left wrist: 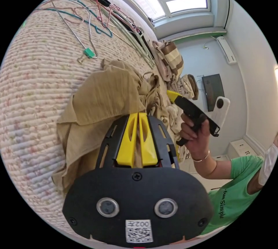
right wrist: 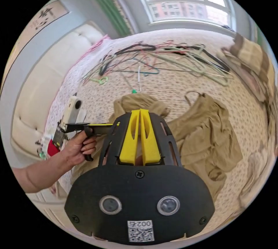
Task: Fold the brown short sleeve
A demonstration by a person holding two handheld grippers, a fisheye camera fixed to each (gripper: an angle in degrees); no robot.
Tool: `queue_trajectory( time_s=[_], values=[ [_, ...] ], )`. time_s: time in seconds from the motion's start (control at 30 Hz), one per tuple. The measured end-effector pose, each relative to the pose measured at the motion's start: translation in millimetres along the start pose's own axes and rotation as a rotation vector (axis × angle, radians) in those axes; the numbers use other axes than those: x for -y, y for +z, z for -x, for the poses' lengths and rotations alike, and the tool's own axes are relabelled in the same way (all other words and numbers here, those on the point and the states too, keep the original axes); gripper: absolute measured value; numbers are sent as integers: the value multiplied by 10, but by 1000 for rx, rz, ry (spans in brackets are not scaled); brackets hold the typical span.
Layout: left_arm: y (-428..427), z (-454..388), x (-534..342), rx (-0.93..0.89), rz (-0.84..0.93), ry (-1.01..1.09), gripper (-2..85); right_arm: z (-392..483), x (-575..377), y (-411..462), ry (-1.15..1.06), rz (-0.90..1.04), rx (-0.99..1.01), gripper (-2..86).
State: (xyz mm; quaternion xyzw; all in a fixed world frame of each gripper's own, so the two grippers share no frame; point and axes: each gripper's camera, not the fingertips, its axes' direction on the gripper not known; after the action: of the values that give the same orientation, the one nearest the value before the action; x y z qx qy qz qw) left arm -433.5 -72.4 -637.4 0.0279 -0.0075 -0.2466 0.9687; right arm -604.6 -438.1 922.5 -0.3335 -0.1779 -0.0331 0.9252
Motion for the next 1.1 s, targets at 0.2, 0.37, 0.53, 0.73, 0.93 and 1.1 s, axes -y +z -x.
queue_trajectory(
  time_s=[0.2, 0.37, 0.53, 0.73, 0.93, 1.1],
  values=[
    [-327, 28, -417, 89, -113, -22, -8, 98, -23, 335, -76, 74, -44, -7],
    [-698, 28, -581, 268, -268, -41, -1, -157, -137, 366, 7, 38, -147, -7],
    [-678, 62, -412, 311, -330, -20, 97, -389, -278, 441, 59, 47, -155, -7],
    [-105, 205, 75, 507, -169, -15, 231, -507, -371, 478, 48, 12, -144, -2],
    [536, 354, 436, 584, -25, -36, 222, -665, -369, 638, 97, 2, -35, 41],
    [897, 386, 478, 559, 59, -44, 45, -940, -319, 1082, 213, 156, 12, 51]
  ],
)
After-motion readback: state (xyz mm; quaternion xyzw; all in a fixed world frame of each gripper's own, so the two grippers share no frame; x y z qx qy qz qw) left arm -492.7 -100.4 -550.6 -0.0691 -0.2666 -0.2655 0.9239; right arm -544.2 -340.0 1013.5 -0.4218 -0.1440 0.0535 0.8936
